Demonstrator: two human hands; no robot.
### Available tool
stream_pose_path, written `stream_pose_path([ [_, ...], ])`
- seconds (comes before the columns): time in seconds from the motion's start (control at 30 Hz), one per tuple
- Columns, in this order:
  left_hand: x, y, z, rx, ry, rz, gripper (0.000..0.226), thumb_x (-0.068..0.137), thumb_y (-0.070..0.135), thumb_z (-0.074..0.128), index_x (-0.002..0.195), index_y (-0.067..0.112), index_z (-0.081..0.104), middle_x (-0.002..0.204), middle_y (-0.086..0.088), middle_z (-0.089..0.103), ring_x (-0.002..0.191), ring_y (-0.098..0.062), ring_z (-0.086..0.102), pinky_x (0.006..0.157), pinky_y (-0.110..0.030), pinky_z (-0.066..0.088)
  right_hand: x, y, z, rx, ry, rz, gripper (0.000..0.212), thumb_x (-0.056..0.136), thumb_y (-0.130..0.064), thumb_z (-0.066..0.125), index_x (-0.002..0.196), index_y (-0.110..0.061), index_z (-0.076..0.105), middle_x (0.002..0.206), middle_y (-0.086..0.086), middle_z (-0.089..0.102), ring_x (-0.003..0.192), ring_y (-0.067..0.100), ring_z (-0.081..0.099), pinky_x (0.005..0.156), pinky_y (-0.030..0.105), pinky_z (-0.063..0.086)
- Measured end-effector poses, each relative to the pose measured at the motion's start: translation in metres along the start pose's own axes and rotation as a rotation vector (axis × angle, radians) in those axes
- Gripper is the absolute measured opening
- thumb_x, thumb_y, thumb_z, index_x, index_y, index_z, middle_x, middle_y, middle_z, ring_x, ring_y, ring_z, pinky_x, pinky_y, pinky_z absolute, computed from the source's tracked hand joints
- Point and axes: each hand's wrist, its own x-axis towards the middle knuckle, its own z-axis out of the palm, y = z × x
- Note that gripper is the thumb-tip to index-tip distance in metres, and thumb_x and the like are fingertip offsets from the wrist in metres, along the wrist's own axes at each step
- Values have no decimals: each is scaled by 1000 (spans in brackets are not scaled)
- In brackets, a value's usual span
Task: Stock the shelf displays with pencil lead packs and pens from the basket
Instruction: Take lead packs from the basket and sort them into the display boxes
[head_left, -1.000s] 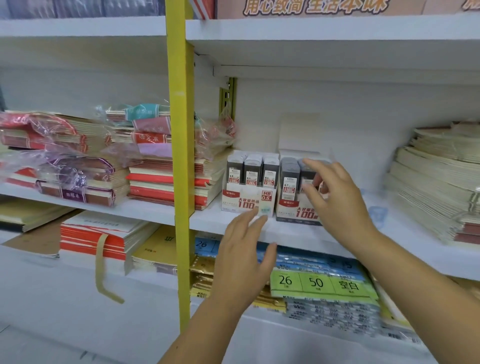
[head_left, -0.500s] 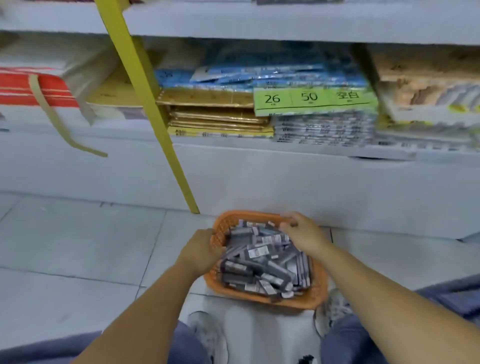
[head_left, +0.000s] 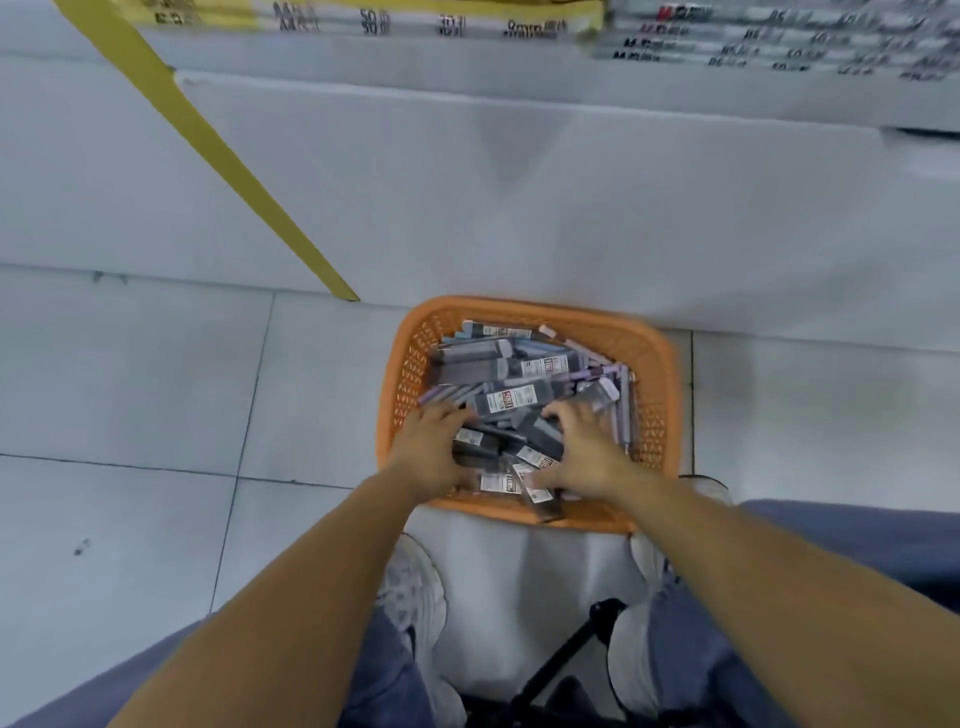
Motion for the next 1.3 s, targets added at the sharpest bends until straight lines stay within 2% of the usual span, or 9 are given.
stream_pose_path([
  [0.1,11,-2,3,63,-7,16,94,71,51,83,151,32,38,161,-3,32,151,-30,16,123,-40,15,2,5,5,71,-2,-34,92,69,-35,86,143,-19,33,143,10,32,128,27,41,104,38,39],
  [0.23,18,-1,3,14,82,54,58,84,50,73,136,31,56,155,-3,44,152,-24,18,120,-33,8,1,8,13,-29,91,-55,34,83,-28,71,108,-14,53,98,4,56,92,26,59,70,33,44],
  [0.33,19,-1,4,-63,126,33,46,88,43,72,129,26,61,150,-4,51,150,-25,23,118,-32,13,-5,14,19,100,165,-10,17,87,-25,64,96,-12,56,84,5,61,79,26,60,65,34,44],
  [0.57,16,4,-1,-167,175,-22,34,90,34,73,120,20,68,131,-5,65,144,-31,34,112,-34,25,-7,7,27,-29,-12,-12,87,70,-55,78,137,-18,39,129,6,45,113,25,53,85,33,45],
  [0.7,8,2,-10,-256,219,-28,24,91,26,72,114,17,73,115,-9,71,117,-32,58,97,-36,47,-7,11,26,95,1,-38,68,77,-38,76,134,-18,46,123,6,51,102,21,56,79,30,45],
  [0.9,-17,7,-19,-420,405,-175,28,96,43,62,117,25,68,98,5,69,88,-18,61,73,-32,48,-9,19,12,160,-15,15,51,87,-22,66,133,-12,47,86,-7,57,69,2,54,48,13,37],
  [1.07,-35,20,-19,-704,418,-221,29,99,34,61,120,15,64,107,-6,73,91,-23,69,80,-39,60,-18,17,5,272,92,51,33,91,-19,58,123,-15,50,112,9,63,86,17,60,68,28,47],
  [1.13,-44,27,-20,-846,401,-228,27,99,31,62,118,11,63,105,-10,72,82,-21,70,67,-27,61,-25,6,-10,393,127,31,29,92,-18,57,120,-21,49,109,4,63,83,11,60,62,25,48],
  [1.3,-69,67,-66,-1290,438,-61,12,102,21,56,111,13,56,91,-15,67,76,-27,69,81,-50,61,-55,-49,-70,541,339,-130,31,88,-33,64,118,-32,58,102,-13,68,88,6,63,70,27,48],
])
